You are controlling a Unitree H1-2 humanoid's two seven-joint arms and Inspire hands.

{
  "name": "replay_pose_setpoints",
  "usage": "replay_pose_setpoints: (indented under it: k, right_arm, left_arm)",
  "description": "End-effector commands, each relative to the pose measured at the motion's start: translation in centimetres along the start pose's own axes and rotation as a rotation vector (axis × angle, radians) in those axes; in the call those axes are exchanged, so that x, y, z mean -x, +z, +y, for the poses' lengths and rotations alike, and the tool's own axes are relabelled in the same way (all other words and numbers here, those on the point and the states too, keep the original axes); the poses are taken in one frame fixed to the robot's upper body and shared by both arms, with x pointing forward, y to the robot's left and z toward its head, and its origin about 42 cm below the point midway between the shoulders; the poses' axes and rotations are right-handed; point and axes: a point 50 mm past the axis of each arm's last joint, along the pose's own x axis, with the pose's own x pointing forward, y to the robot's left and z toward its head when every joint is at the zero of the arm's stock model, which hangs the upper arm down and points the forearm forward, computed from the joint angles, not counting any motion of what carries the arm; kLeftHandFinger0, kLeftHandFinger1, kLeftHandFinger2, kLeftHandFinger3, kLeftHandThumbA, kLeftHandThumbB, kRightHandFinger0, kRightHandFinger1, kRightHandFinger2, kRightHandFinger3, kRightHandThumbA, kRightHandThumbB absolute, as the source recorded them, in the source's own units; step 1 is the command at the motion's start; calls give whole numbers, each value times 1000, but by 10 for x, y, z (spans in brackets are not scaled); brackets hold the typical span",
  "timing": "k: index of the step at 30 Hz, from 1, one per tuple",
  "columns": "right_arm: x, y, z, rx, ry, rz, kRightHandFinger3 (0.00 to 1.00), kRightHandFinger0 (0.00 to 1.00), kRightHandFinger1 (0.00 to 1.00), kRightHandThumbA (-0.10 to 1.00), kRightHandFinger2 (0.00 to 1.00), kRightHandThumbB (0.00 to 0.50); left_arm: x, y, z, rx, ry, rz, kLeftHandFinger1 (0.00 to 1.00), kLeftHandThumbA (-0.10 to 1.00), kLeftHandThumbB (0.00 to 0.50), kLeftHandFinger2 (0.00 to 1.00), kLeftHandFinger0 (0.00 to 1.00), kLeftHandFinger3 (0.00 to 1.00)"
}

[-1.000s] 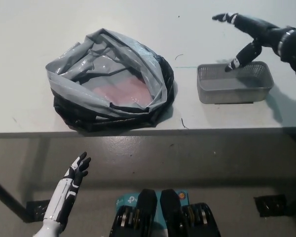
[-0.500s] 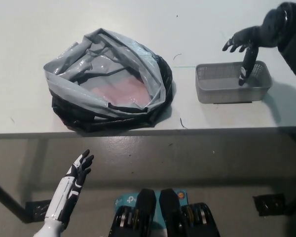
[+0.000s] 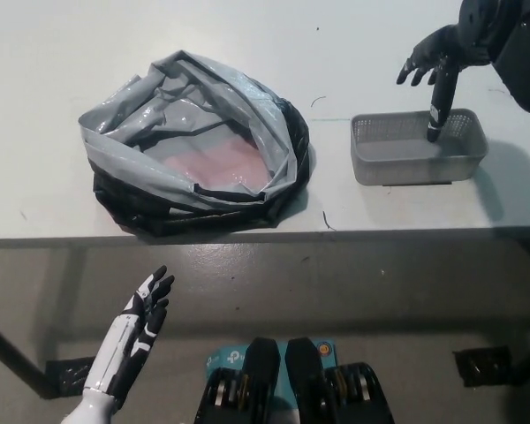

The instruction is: Use the right hand to pick up a small rectangular container and put it into a plastic bag and lift the bag

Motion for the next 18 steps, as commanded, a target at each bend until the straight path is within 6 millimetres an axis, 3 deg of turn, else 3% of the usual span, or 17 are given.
replay_pose_setpoints:
  k: [1, 12, 18]
  right_arm:
    - [20, 10, -23, 16, -95, 22, 1000, 1000, 1000, 1000, 1000, 500]
    - [-7, 15, -1, 135, -263, 92, 1000, 1000, 1000, 1000, 1000, 500]
    - [-16, 16, 5, 87, -336, 48, 1000, 1000, 1000, 1000, 1000, 500]
  left_arm:
    - [0, 12, 1, -17, -14, -65, 1000, 941, 259, 1000, 1000, 1000]
    - [2, 12, 0, -13, -18, -65, 1000, 939, 259, 1000, 1000, 1000]
    - [1, 13, 1, -17, -24, -66, 1000, 943, 269, 1000, 1000, 1000]
